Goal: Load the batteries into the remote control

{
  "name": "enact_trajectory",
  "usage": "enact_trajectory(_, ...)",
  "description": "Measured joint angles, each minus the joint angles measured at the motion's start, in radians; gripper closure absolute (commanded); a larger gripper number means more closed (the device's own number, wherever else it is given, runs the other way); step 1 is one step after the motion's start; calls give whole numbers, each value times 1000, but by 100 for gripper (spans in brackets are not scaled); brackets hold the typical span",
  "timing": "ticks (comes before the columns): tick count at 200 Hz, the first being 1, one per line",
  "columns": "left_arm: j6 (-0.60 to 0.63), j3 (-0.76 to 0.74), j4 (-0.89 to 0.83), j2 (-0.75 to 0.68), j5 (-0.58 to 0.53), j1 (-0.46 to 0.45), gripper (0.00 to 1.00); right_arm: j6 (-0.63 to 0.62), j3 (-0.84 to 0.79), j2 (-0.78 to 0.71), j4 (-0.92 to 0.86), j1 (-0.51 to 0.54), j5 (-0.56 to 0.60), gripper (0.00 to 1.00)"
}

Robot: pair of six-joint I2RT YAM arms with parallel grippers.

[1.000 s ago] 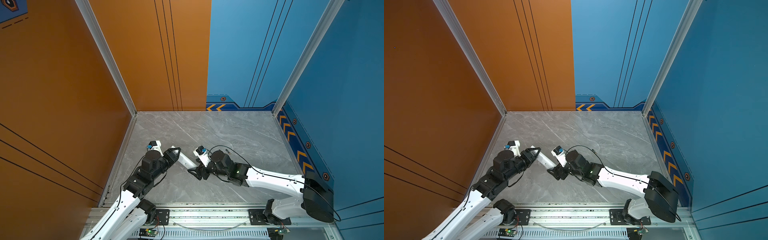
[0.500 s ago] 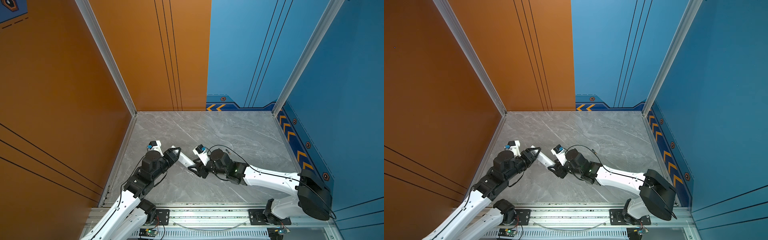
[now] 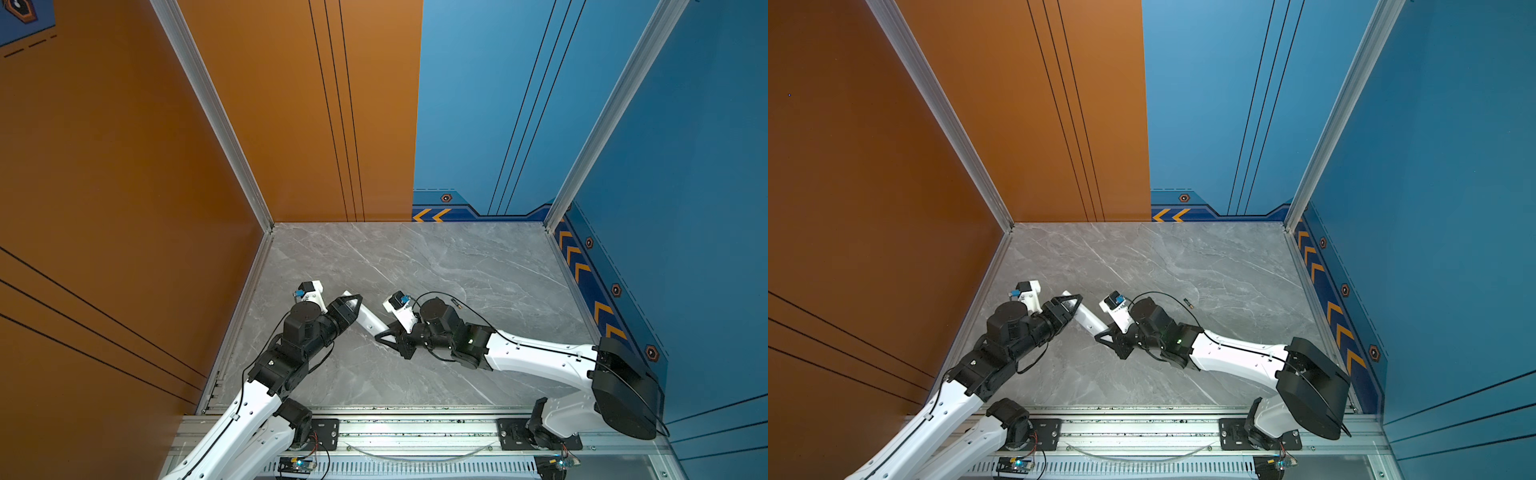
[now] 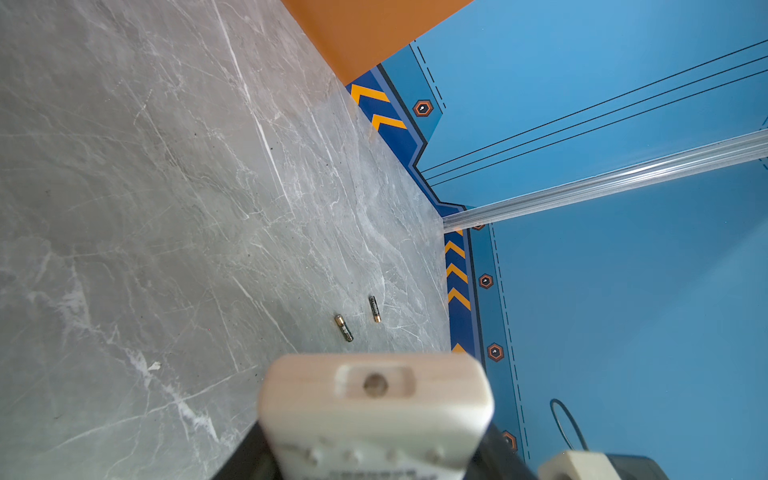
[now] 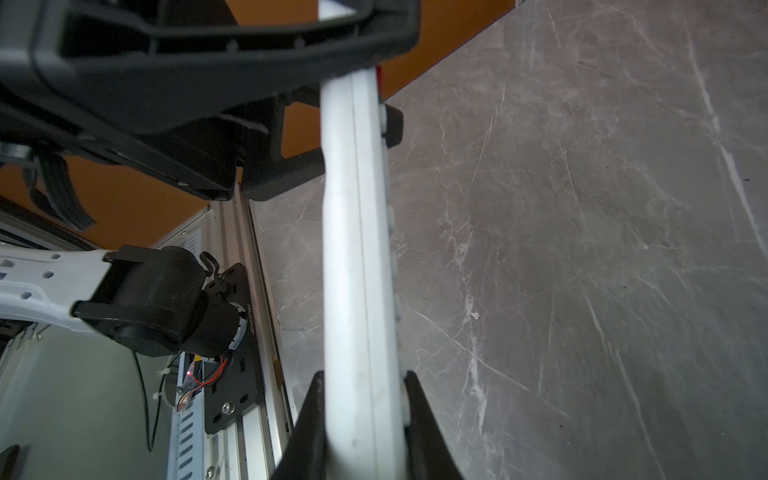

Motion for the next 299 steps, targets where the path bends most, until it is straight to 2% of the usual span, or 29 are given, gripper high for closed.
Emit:
enact_trajectory(9,13,0,13,11,11,5,23,0,0,-2,-1,-3,0,98)
enact_trajectory(25,49,2,21,28,25,5,0,0,0,-10,-12,-13,3,100)
enact_trajectory(59,139,3,30,32,73,18,2,4,-12,-70,-34,-49,3,100)
enact_trajectory(94,222,7,77,-5,177,85,2,18,-41,-149,-56,-89,-21,100)
enact_trajectory(147,307,16,261,-49,401,108,2,76,-48,-245,-56,-160,-94,100)
enact_trajectory(186,274,-5,452,-47,509,108,2,114,-55,-301,-49,-174,-180,100)
enact_trajectory(254,258,-7,606,-31,568,74,0,141,-66,-357,-30,-210,-338,100)
enact_trajectory(299,251,-7,657,21,569,55,7,201,-66,-348,49,-210,-397,100)
